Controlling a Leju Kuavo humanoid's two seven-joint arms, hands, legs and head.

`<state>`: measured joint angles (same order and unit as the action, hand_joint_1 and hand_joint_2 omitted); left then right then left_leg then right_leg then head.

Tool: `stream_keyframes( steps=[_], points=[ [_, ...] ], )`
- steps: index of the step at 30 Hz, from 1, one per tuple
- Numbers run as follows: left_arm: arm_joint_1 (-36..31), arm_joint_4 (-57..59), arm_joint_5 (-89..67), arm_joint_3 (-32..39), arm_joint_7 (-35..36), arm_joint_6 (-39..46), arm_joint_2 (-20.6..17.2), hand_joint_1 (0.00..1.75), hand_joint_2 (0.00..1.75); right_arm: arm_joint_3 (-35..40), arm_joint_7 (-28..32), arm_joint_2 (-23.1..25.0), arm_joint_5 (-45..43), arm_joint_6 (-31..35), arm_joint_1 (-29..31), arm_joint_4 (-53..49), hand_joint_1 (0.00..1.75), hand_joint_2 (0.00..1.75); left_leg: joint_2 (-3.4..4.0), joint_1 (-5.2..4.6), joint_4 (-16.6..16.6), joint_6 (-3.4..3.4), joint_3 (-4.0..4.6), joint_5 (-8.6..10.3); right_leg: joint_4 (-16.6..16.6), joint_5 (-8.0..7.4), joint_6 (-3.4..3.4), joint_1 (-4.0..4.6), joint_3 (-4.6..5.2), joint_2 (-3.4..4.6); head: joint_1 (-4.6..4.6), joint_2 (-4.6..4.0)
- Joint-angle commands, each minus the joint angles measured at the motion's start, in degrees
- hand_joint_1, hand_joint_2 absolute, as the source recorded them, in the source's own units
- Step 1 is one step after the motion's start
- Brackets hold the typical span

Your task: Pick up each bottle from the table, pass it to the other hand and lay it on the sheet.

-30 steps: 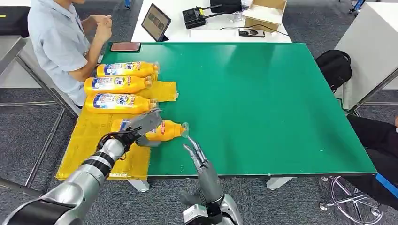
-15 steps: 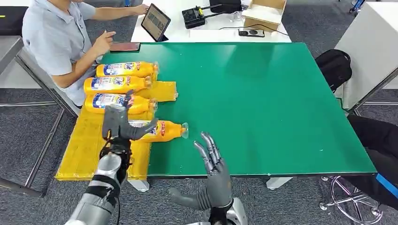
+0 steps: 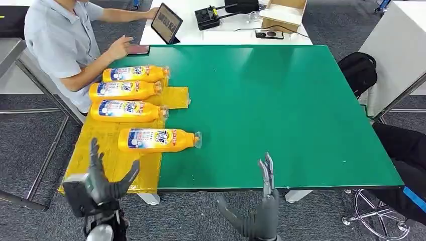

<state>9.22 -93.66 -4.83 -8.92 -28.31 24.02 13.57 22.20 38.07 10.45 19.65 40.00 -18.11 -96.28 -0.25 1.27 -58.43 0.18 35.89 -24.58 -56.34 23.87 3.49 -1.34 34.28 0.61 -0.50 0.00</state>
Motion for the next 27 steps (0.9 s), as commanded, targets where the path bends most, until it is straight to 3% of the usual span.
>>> stream_keyframes(
  steps=[1, 15, 25, 27],
  points=[
    [5.2, -6.6, 5.0, -0.7, -1.1, -0.9, -0.1, 0.00, 1.75, -15.1, 1.9, 7.4, -0.4, 0.0, -3.3, -4.5, 0.00, 1.75, -0.02, 0.00, 0.0, -0.09, -0.27, -0.10, 0.0, 0.11, -0.17, 0.04, -0.28, -0.10, -0.02, 0.00],
    [2.1, -4.0, 7.0, -2.4, -0.8, -5.6, -1.1, 0.00, 1.75, -16.2, 1.9, 9.1, 7.8, 0.0, -0.2, -5.1, 0.00, 1.75, -0.05, -0.02, 0.1, -0.07, -0.33, -0.01, 0.0, 0.04, -0.12, 0.01, -0.33, -0.09, -0.02, 0.00],
    [0.2, -2.2, 6.0, -2.1, 0.6, -5.7, -1.1, 0.00, 1.75, -12.0, 1.9, 7.9, 6.2, 0.0, 1.3, -1.3, 0.00, 1.75, 0.02, -0.02, 0.1, -0.06, -0.30, 0.02, 0.0, -0.01, -0.10, 0.01, -0.29, -0.01, -0.02, 0.00],
    [0.5, -2.5, 6.0, -1.8, 0.5, -5.5, -1.1, 0.00, 1.75, -11.3, 1.9, 7.3, 4.4, 0.0, 1.8, 0.3, 0.00, 1.75, 0.08, -0.01, 0.2, -0.10, -0.60, -0.06, 0.1, 0.04, -0.24, 0.05, -0.57, 0.00, -0.02, 0.00]
  ],
)
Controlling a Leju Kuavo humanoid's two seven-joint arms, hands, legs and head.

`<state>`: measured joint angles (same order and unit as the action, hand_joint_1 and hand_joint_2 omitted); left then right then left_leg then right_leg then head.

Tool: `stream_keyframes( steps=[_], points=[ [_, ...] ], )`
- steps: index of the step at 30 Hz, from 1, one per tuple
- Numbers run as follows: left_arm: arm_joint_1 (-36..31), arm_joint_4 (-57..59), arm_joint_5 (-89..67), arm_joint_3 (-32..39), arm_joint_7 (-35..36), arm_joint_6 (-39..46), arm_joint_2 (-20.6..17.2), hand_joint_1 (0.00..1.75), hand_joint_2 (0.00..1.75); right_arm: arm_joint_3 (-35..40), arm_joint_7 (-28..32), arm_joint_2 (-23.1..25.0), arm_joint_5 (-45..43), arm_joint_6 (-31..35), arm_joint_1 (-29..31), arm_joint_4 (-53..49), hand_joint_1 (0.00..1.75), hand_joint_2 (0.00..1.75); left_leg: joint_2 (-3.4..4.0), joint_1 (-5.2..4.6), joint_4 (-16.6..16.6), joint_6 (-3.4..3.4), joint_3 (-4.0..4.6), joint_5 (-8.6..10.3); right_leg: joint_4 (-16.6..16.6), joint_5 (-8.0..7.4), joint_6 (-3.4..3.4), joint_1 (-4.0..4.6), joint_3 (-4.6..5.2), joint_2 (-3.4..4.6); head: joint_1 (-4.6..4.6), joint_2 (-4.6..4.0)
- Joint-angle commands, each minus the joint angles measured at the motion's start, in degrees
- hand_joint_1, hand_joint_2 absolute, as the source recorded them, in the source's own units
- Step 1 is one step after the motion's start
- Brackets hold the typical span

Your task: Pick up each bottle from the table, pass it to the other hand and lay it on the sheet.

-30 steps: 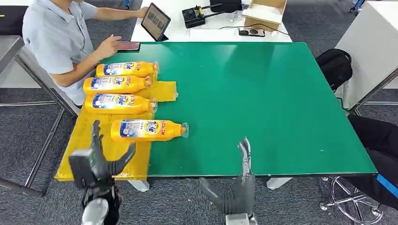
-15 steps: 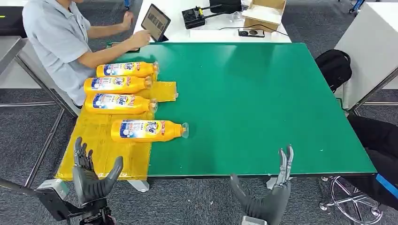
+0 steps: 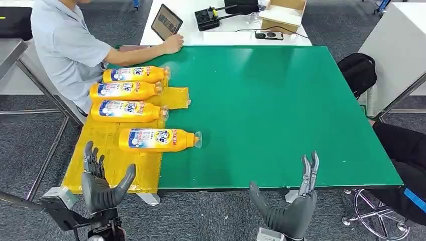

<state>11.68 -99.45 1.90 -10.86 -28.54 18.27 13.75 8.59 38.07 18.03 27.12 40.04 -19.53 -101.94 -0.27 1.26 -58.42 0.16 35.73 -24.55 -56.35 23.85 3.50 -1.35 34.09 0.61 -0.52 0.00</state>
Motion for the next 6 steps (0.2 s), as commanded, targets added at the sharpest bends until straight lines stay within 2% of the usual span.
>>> stream_keyframes(
  steps=[1, 6],
  points=[
    [-1.9, 3.2, -0.8, 0.1, 0.8, 0.3, -1.2, 0.00, 1.75, 2.5, 1.9, -0.4, -3.4, 0.0, 3.5, 6.3, 0.00, 1.75, 0.08, 0.01, 0.1, -0.06, -0.27, -0.05, 0.1, 0.03, -0.17, 0.05, -0.24, 0.01, 0.00, 0.00],
    [-2.0, 3.4, -1.1, -0.5, 0.7, 0.3, -0.9, 0.00, 1.75, 3.6, 1.9, -0.6, -5.1, 0.0, 4.3, 7.7, 0.00, 1.75, 0.09, 0.00, 0.1, -0.05, -0.21, -0.04, 0.1, 0.01, -0.12, 0.03, -0.18, 0.04, 0.02, 0.00]
  ],
)
